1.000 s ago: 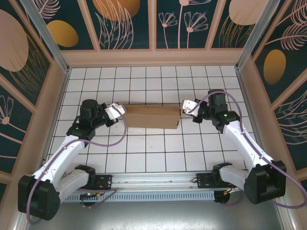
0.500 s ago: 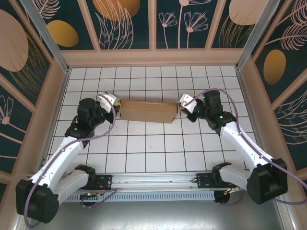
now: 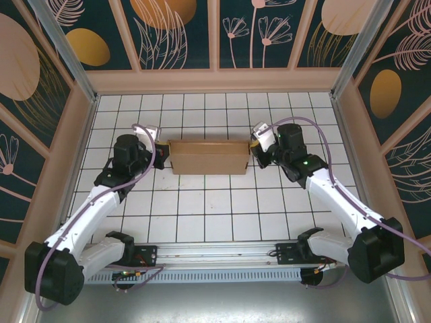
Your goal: Fold the paper box
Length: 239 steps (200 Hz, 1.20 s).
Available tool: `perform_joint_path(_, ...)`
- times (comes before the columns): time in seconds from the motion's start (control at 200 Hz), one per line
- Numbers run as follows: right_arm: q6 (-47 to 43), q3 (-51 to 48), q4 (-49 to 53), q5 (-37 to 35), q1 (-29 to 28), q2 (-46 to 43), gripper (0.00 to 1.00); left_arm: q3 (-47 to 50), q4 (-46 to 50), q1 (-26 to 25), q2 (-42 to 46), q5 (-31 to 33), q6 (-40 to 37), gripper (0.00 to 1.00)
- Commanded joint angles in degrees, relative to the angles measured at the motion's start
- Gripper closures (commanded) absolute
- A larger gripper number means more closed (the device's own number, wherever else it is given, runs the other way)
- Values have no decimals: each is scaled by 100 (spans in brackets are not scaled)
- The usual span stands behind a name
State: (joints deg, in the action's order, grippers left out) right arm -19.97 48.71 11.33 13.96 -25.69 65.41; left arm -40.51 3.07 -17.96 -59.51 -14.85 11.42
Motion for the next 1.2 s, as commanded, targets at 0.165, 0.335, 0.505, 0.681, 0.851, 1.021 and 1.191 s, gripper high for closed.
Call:
perform_joint_path(0.165,1701,486,-56,148,-302,113,100,-595,694,-213,-202,-307,938,100)
perform_joint_path(0.335,2347,932,669,-115,-374,441,100,-571,768,-208,-11,-281,1247,100)
perform_joint_path(0.505,2919,1194,1087,-136,-444,663,100,-701,1132,-207,-90,-224,1555,100)
perform_joint_path(0.681,3264,1415,1465,-287,-454,887,100,-863,1336,-211,-296,-374,1937,100)
perform_joint_path(0.851,3517,1728,1741,-259,-454,1003,100,-946,1362,-208,-316,-328,2133,100)
perform_joint_path(1.021,3734,1826,1787,-30,-394,1017,100,-1106,1461,-208,-389,-333,2272,100)
perform_joint_path(1.191,3949,1814,1837,195,-265,1027,100,-1289,1621,-205,-430,-362,2374,100)
